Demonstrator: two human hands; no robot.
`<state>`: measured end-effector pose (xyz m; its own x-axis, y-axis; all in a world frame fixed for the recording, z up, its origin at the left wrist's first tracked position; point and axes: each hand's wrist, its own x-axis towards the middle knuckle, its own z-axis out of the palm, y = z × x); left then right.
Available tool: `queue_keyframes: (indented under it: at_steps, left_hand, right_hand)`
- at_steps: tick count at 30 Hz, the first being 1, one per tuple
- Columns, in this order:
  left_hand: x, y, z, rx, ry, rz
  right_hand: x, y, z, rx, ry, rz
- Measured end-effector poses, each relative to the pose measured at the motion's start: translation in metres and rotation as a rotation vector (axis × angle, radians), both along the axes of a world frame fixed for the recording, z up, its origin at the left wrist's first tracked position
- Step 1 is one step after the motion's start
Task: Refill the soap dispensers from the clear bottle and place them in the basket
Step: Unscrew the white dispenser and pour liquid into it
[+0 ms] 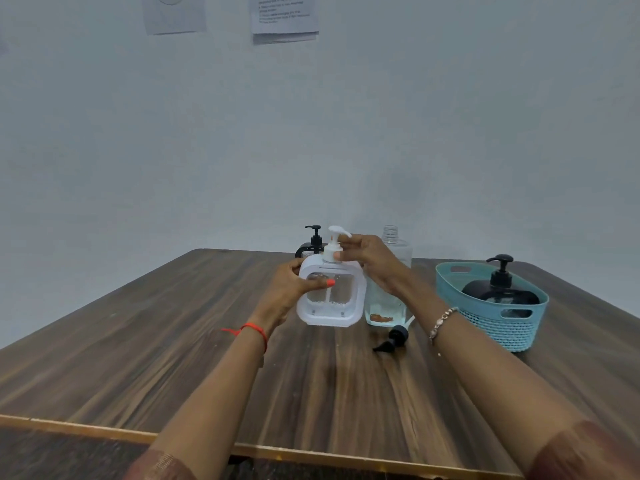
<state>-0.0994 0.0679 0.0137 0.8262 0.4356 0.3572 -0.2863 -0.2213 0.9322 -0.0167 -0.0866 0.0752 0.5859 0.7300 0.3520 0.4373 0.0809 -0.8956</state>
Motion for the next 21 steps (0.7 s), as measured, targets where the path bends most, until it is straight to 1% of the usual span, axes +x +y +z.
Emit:
queue_keyframes:
  at_steps: [3, 5, 6, 9, 11, 13, 16, 17, 19, 21]
  left_hand:
    - [0.004, -0.002, -0.001, 0.021, 0.015, 0.025]
    - [0.004, -0.006, -0.002, 0.008, 0.009, 0.025]
    - [0.004, -0.007, -0.002, 0.003, 0.012, 0.029]
    - [0.003, -0.008, -0.001, -0.025, 0.001, 0.027]
    - [0.003, -0.007, 0.000, -0.040, -0.010, 0.024]
    - [0.002, -0.008, 0.001, -0.036, -0.008, 0.022]
    - [0.002, -0.010, 0.002, -0.027, -0.008, 0.017]
    - [0.002, -0.010, 0.002, -0.030, -0.009, 0.013]
    - [0.002, -0.011, 0.002, -0.048, -0.017, 0.006]
    - [0.001, -0.010, 0.001, -0.076, -0.026, 0.014]
  right_hand:
    - [-0.006, 0.009, -0.006, -0.069, -0.216, -0.255]
    - [-0.008, 0.012, -0.007, -0.034, -0.258, -0.341]
    - [-0.008, 0.012, -0.006, -0.016, -0.235, -0.344]
    - [-0.006, 0.007, 0.000, 0.037, -0.058, -0.214]
    - [-0.005, 0.005, 0.002, 0.077, 0.013, -0.160]
    - [-0.004, 0.007, 0.001, 0.072, -0.016, -0.173]
    - [-0.010, 0.010, -0.002, -0.042, -0.182, -0.301]
    - [-0.012, 0.010, -0.003, -0.051, -0.215, -0.332]
    - [-0.013, 0.010, -0.001, -0.024, -0.182, -0.334]
    - [-0.013, 0.008, 0.004, 0.012, -0.070, -0.266]
